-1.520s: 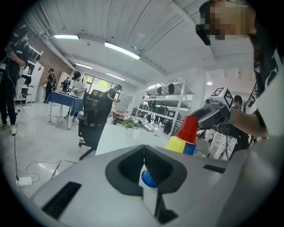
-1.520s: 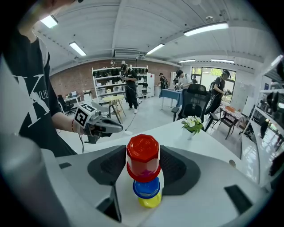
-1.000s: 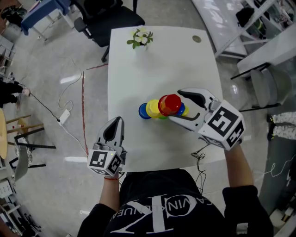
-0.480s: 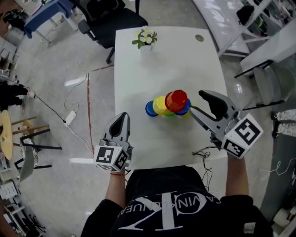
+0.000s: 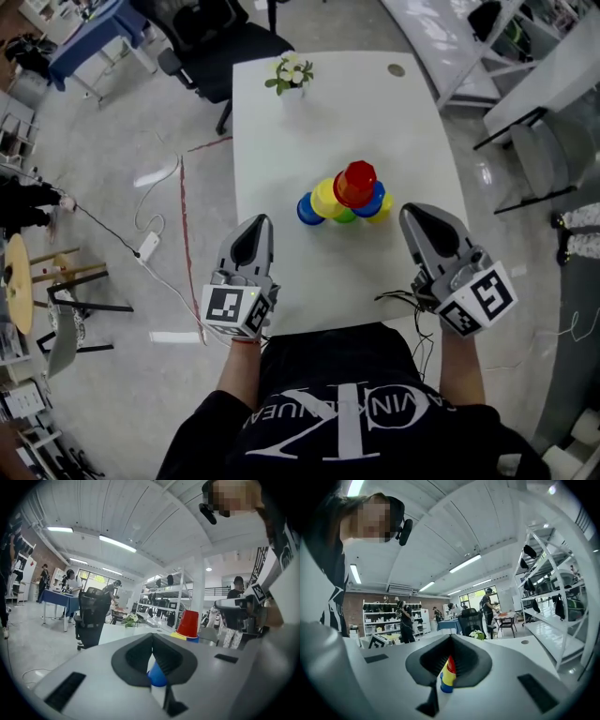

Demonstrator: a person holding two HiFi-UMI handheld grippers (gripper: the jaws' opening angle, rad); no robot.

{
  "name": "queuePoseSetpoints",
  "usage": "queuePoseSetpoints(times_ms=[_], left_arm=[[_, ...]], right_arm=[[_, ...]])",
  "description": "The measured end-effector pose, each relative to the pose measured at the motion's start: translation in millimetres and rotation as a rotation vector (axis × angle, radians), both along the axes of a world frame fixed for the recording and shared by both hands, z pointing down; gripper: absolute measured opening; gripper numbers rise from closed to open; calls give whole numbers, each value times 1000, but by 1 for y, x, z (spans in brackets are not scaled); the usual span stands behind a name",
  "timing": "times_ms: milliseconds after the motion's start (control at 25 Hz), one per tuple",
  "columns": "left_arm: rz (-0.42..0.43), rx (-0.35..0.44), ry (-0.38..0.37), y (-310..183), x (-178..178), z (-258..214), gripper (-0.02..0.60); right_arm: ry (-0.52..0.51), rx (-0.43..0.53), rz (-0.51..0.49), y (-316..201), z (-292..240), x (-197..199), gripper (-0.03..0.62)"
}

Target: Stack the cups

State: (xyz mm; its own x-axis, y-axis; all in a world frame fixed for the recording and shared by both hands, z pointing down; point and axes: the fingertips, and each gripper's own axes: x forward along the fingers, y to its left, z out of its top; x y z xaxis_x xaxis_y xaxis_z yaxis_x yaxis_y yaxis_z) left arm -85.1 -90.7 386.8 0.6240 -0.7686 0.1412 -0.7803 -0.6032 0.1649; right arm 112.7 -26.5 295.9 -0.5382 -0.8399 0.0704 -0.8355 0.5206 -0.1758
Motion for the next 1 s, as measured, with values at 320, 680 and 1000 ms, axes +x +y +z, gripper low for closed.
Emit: queuePoseSetpoints(times_ms=[320, 680, 1000], left_arm=[[50, 39, -22, 13, 4, -3, 5], [24, 62, -16, 28, -7, -12, 5], [-26, 41, -16, 49, -12, -6, 5]], right_arm=[[16, -28, 35, 25, 46, -12, 9], [46, -29, 8, 32, 57, -23, 9], [110, -30, -19, 41, 66, -25, 9]])
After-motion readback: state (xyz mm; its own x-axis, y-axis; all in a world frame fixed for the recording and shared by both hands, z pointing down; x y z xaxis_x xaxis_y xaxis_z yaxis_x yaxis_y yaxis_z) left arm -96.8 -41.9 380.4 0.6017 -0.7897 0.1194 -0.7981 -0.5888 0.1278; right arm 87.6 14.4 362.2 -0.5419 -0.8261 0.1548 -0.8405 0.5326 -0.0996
